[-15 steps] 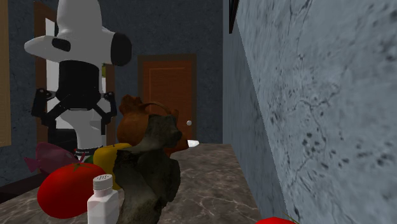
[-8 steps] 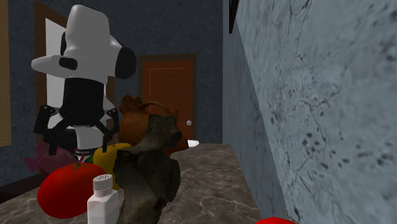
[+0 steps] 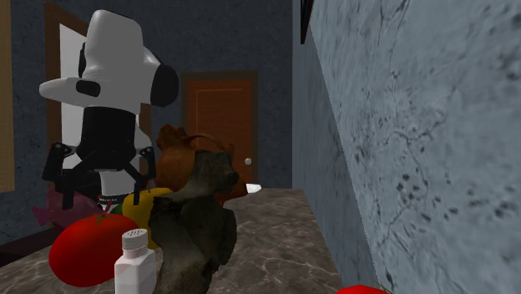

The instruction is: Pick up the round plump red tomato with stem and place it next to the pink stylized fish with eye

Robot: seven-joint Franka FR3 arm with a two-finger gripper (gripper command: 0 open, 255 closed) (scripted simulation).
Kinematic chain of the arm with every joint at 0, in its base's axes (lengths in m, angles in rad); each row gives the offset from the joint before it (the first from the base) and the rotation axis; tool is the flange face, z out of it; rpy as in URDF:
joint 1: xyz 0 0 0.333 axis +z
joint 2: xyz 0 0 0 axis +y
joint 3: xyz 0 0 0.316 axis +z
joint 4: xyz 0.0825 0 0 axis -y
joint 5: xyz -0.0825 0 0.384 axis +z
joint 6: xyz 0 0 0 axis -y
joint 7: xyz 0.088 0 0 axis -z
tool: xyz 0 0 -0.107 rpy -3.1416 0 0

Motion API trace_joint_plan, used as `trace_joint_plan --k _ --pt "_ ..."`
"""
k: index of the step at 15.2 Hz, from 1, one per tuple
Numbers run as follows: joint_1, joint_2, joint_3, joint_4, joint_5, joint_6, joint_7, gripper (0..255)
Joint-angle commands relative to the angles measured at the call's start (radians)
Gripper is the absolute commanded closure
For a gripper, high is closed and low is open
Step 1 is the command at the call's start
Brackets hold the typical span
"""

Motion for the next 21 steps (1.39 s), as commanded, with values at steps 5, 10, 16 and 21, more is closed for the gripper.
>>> trace_joint_plan --k 5,10,16,21 --pt "0.000 0.000 0.000 0.000 0.000 0.000 0.000 255" --pt "0.000 0.000 0.000 0.000 0.000 0.000 0.000 255" --pt "0.003 -0.034 -0.001 0.043 -0.011 -0.075 0.004 255" --pt "0.005 -0.057 -0.001 0.084 -0.017 -0.139 0.005 255"
